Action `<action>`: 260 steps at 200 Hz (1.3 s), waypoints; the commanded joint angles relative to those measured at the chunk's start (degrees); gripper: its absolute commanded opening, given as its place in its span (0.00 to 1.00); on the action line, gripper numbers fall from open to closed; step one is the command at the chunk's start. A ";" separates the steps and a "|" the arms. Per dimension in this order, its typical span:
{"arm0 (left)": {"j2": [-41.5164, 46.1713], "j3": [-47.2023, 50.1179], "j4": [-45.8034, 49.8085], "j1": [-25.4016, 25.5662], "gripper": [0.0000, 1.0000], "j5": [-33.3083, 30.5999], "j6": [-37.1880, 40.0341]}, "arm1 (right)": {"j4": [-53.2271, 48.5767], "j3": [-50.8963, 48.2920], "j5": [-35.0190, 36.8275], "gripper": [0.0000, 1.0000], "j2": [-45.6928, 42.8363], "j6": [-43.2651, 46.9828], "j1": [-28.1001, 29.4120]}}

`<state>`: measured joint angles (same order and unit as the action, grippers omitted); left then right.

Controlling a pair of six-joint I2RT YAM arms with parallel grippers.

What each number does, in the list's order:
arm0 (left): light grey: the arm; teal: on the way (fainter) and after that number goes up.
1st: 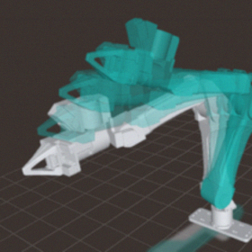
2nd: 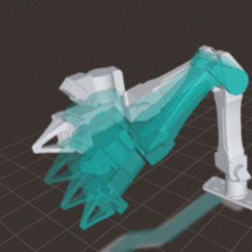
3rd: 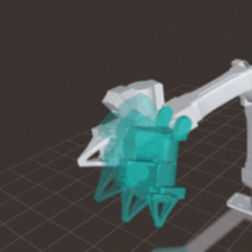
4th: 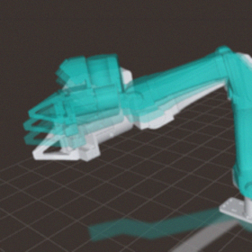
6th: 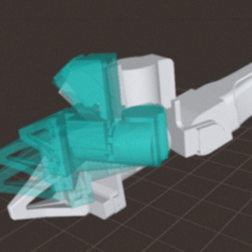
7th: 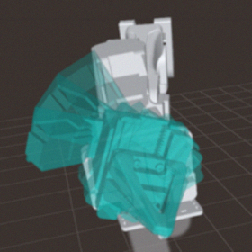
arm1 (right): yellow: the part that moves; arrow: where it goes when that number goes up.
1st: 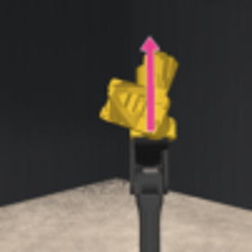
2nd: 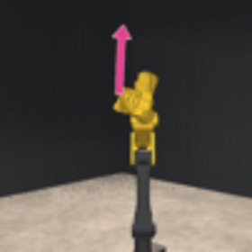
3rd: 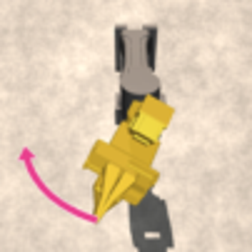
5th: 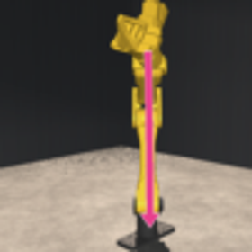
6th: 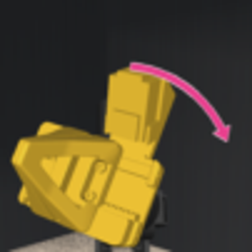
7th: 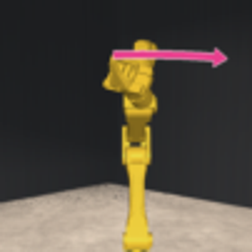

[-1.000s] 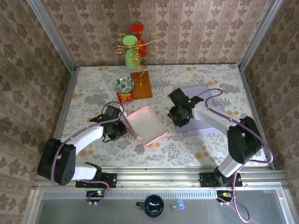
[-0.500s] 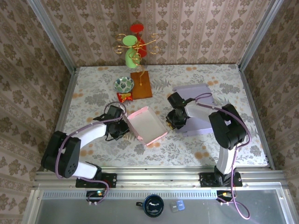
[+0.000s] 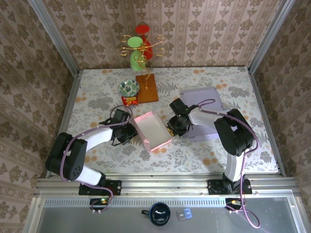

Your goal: Fold the paper box

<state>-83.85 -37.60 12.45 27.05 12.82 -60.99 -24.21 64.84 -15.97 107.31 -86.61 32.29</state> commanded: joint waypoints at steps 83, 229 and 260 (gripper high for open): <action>1.01 2.52 -5.63 -0.50 0.08 2.22 -2.18 | -0.71 -4.97 0.61 0.16 -5.25 -14.00 5.39; -14.85 -12.11 -9.32 -6.30 0.08 14.97 7.00 | 8.80 -9.03 -0.11 0.18 -6.00 -27.57 13.31; -20.15 -18.70 -6.82 -6.44 0.08 17.89 9.85 | 11.48 -8.90 -0.97 0.21 -4.54 -29.44 14.33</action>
<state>-100.75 -51.46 3.18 20.84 26.50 -55.31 -15.42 55.86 -15.88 101.36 -112.66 46.00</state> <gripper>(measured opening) 0.085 0.191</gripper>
